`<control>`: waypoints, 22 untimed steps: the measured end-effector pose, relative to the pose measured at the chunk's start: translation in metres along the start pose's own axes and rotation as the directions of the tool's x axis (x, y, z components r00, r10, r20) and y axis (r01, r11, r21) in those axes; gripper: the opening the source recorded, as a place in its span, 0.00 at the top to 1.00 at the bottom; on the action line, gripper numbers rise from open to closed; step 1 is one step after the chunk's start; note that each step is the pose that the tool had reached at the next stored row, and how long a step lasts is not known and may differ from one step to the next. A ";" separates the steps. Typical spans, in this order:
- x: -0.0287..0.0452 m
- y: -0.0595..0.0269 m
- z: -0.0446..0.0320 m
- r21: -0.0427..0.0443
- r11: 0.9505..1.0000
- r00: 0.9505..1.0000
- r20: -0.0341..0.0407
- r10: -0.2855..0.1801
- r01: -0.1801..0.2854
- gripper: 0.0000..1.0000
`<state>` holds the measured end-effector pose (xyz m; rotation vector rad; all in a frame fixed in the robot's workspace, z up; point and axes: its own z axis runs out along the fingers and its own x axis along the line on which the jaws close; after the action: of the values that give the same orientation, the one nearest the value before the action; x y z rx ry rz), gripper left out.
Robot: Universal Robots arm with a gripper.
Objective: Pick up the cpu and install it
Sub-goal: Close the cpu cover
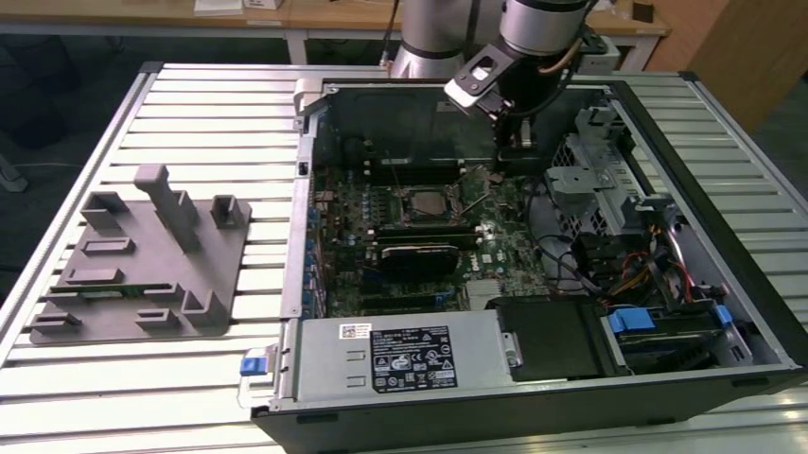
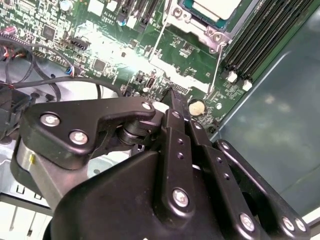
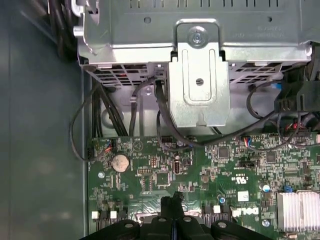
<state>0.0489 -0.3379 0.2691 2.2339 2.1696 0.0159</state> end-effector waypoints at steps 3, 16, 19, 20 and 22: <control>0.0001 0.0041 0.0009 0.002 1.000 1.000 0.000 0.000 0.000 0.89; 0.0005 0.0087 0.0151 0.008 1.000 1.000 0.000 0.003 -0.003 0.89; 0.0005 0.0087 0.0198 0.008 1.000 1.000 0.000 0.003 -0.003 0.89; 0.0006 0.0087 0.0214 0.009 1.000 1.000 0.001 0.003 -0.003 0.89; 0.0006 0.0086 0.0243 0.010 1.000 1.000 0.002 0.003 -0.003 0.89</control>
<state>0.0581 -0.3379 0.2451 2.2420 2.1698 0.0038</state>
